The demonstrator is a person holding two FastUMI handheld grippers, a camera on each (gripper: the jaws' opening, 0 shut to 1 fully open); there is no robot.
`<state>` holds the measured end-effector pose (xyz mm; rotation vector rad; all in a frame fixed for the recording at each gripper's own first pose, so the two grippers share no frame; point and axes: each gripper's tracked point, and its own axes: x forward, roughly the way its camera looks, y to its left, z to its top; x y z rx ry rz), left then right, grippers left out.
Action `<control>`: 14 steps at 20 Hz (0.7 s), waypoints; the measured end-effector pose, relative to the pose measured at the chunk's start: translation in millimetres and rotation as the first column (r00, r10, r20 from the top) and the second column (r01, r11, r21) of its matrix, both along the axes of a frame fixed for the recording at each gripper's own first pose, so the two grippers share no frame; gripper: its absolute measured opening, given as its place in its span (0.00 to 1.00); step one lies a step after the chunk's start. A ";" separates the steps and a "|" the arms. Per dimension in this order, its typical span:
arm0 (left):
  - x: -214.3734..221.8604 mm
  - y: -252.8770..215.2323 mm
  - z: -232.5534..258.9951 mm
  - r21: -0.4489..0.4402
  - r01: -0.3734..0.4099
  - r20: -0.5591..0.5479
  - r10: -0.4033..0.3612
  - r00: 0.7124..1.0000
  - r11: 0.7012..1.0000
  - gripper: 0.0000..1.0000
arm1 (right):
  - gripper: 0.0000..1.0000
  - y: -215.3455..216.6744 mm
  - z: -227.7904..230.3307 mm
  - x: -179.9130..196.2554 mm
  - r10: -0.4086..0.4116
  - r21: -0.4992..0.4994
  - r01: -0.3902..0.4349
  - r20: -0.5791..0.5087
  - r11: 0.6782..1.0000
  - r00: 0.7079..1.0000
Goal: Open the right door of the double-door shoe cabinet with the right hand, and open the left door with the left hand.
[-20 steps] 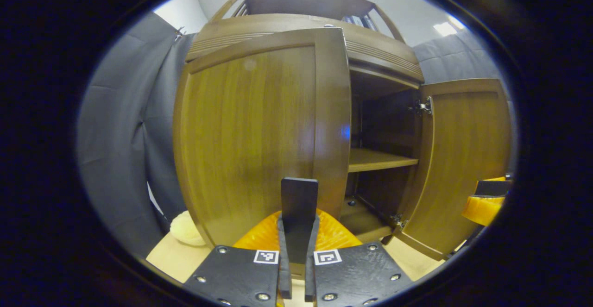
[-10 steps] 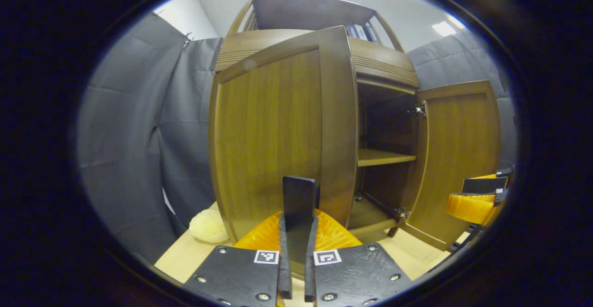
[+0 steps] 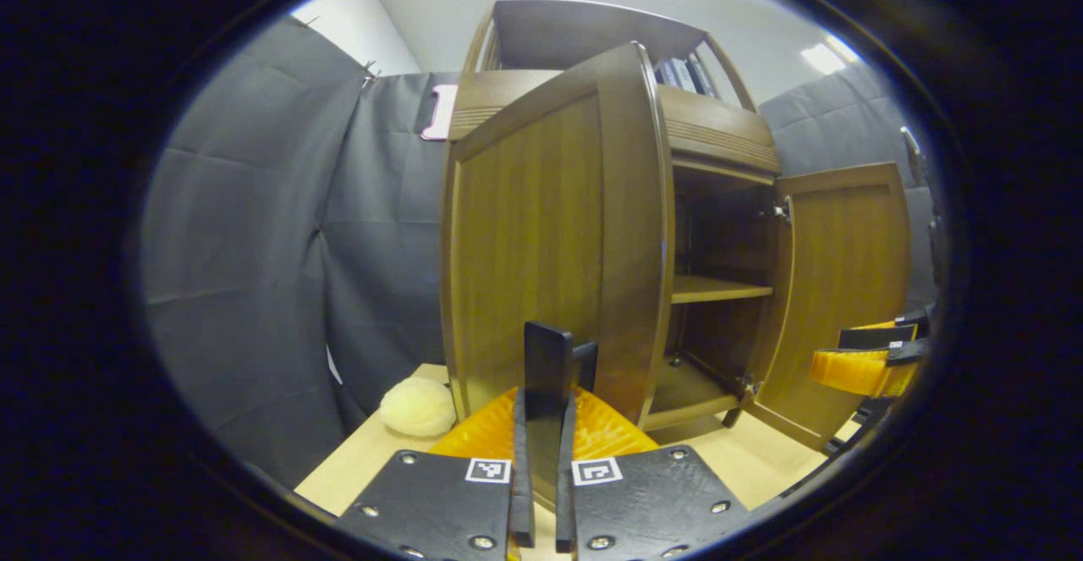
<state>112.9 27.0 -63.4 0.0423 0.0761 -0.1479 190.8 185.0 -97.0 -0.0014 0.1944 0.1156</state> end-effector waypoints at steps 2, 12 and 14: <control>-3.9 10.0 -1.4 0.007 0.020 0.003 -0.020 1.000 1.000 0.12 | 0.94 -4.9 -1.0 1.5 -0.004 0.004 0.004 -0.001 1.000 1.000; -30.4 55.6 1.1 0.012 0.107 0.019 -0.107 0.994 0.994 0.11 | 0.94 -20.5 -12.1 -1.9 -0.003 -0.007 0.003 -0.036 1.000 0.999; -31.8 64.5 4.1 0.026 0.124 0.027 -0.125 0.992 0.992 0.11 | 0.94 -20.9 -13.6 -1.4 0.000 -0.011 -0.001 -0.040 1.000 0.999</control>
